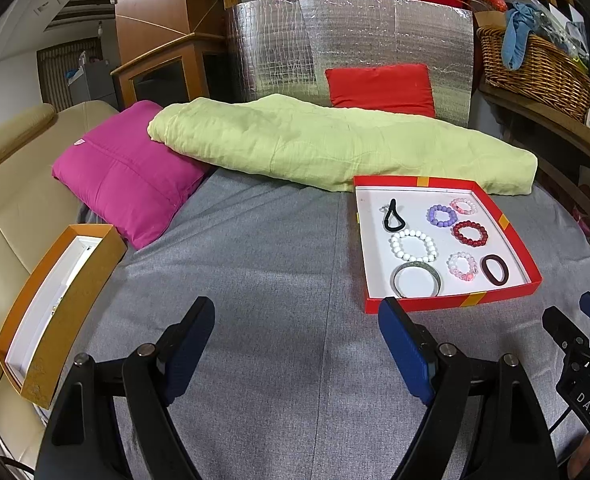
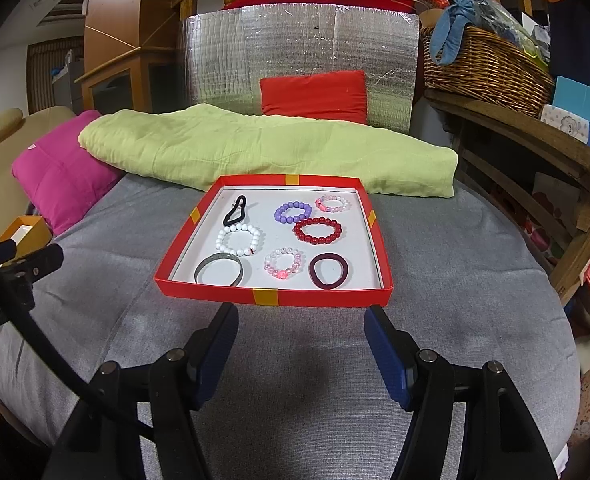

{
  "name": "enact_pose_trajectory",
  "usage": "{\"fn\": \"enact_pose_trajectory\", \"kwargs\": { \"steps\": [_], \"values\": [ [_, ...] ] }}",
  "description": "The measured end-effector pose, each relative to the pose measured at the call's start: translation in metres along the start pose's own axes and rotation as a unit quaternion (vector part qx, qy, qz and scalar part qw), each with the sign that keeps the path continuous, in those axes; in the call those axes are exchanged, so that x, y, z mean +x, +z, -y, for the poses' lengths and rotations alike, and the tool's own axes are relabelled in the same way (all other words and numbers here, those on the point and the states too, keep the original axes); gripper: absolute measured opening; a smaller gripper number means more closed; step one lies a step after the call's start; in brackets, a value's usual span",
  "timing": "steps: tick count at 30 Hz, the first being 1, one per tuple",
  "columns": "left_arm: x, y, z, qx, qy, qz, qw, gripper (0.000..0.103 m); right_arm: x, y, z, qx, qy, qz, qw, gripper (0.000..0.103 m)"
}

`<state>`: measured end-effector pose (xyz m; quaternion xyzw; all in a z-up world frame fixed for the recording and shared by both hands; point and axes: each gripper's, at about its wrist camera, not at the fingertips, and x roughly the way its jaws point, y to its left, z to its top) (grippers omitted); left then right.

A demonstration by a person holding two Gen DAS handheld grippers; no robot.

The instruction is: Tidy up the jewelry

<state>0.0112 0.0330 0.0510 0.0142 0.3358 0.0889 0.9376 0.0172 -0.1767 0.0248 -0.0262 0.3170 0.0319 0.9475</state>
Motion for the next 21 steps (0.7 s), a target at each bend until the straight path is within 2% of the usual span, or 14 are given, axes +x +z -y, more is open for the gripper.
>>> {"fn": "enact_pose_trajectory", "kwargs": {
  "steps": [21],
  "values": [
    [0.0023, -0.0012, -0.0028, -0.003, 0.0, -0.003, 1.0, 0.084, 0.0017, 0.0003, -0.0056, -0.004, 0.005, -0.002, 1.0, 0.069]
  ]
}}
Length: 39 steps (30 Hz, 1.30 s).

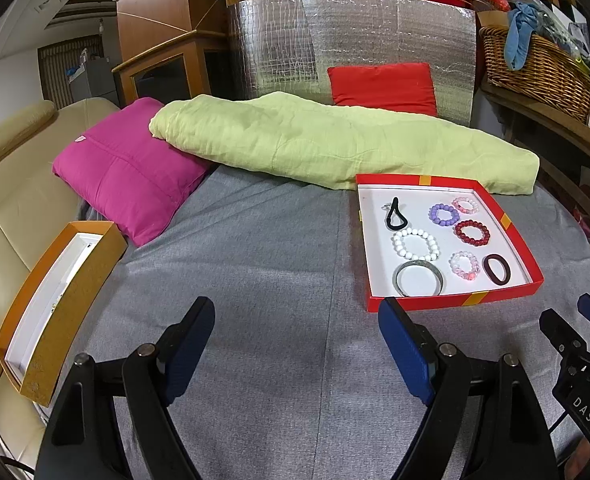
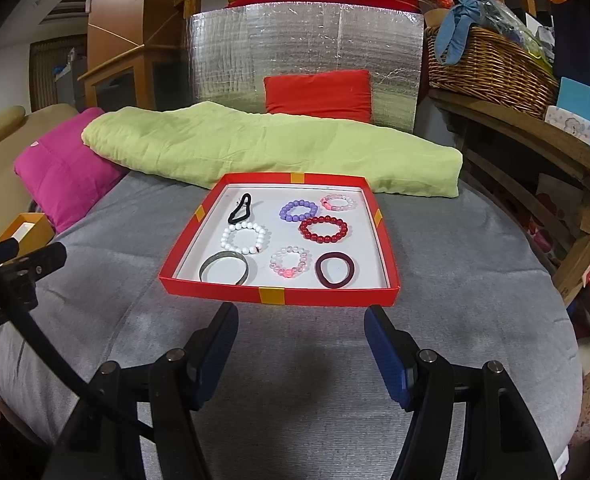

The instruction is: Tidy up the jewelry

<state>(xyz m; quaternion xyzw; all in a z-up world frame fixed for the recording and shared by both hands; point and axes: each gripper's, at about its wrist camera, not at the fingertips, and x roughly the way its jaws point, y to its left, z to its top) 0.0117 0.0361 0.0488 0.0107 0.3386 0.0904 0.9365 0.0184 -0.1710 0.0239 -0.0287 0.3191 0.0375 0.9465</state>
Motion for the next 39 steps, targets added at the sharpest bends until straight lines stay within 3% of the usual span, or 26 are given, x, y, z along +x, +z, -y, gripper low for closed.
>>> {"fn": "enact_pose_trajectory", "kwargs": {
  "steps": [39],
  "values": [
    [-0.003, 0.002, -0.008, -0.007, 0.004, 0.002, 1.0, 0.084, -0.005, -0.001, -0.013, -0.024, -0.004, 0.019, 1.0, 0.069]
  ]
}}
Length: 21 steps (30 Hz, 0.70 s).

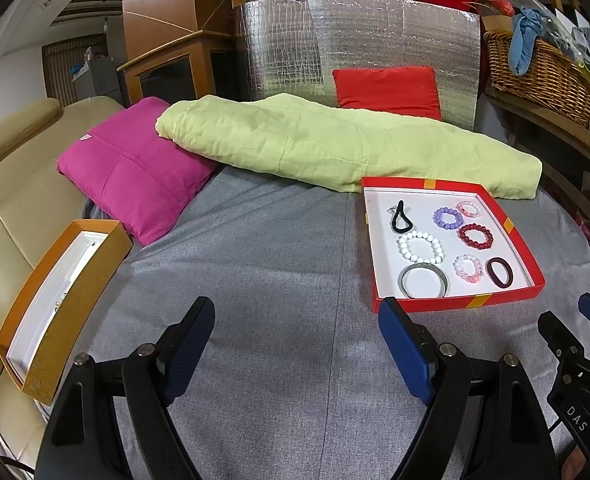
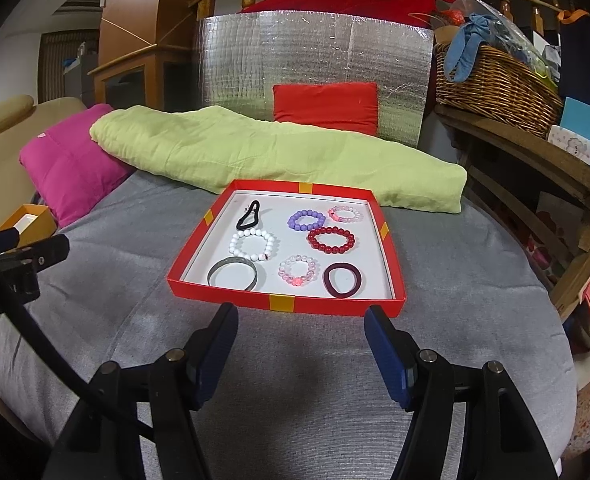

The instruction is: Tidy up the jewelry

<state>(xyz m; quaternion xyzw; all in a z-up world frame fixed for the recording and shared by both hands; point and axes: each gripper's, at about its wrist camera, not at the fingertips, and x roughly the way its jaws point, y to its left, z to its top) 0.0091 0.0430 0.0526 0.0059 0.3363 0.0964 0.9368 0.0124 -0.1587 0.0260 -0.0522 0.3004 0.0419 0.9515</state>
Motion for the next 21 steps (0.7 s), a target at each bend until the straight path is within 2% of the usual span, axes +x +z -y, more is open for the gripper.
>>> {"fn": "enact_pose_trajectory", "kwargs": {
  "steps": [13, 17, 21],
  "values": [
    [0.0, -0.001, -0.001, 0.0, 0.0, 0.0, 1.0, 0.084, 0.0, 0.001, 0.0, -0.003, -0.002, -0.001, 1.0, 0.069],
    [0.002, -0.002, -0.002, -0.003, -0.01, -0.004, 0.9999, 0.084, 0.002, 0.001, 0.004, -0.002, -0.006, -0.003, 1.0, 0.069],
    [0.012, 0.001, -0.012, -0.027, -0.016, -0.011, 0.9995, 0.084, 0.002, 0.002, 0.017, 0.01, -0.007, 0.0, 1.0, 0.069]
  ]
}}
